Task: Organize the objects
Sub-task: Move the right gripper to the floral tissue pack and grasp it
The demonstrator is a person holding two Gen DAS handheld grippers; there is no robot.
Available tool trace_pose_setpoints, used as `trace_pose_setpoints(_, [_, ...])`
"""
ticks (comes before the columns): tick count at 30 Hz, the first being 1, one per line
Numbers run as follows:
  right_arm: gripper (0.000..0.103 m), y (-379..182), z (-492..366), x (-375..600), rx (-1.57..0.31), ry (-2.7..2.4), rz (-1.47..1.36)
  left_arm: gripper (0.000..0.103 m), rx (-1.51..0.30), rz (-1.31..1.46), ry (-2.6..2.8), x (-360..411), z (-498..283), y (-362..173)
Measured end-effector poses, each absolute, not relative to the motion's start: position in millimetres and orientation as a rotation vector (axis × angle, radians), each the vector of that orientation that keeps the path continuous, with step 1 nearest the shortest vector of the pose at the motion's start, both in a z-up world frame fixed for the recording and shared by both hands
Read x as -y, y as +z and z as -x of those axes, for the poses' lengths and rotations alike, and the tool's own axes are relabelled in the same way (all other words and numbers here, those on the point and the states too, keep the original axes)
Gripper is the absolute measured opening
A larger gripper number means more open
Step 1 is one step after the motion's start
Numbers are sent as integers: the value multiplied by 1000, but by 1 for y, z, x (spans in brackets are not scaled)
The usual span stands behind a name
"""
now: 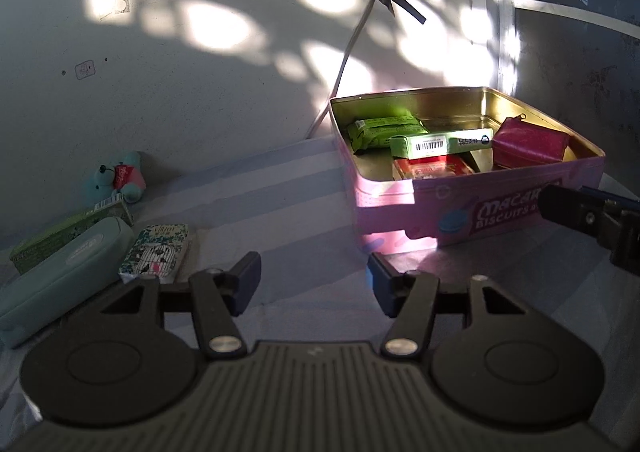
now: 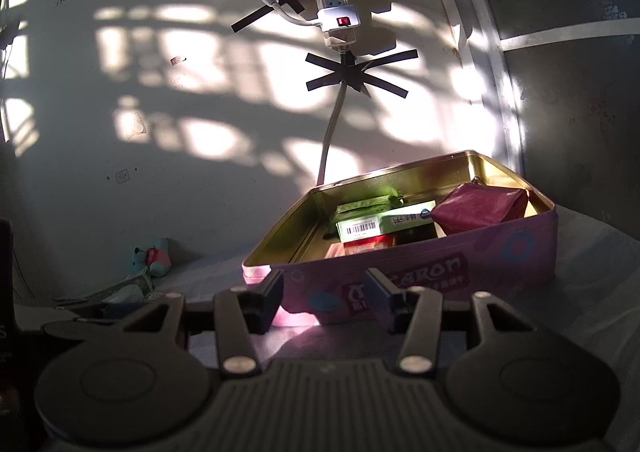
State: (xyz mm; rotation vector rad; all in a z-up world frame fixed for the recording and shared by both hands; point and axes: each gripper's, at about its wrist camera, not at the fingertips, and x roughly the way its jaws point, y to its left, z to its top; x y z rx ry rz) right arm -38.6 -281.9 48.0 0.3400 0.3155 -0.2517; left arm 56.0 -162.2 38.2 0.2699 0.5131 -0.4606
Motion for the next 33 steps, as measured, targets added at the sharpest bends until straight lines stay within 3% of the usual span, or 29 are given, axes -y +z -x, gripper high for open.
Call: trace_pose_setpoints(33, [50, 27, 2, 213, -456, -152, -250, 67, -566, -239, -331, 91, -65, -5])
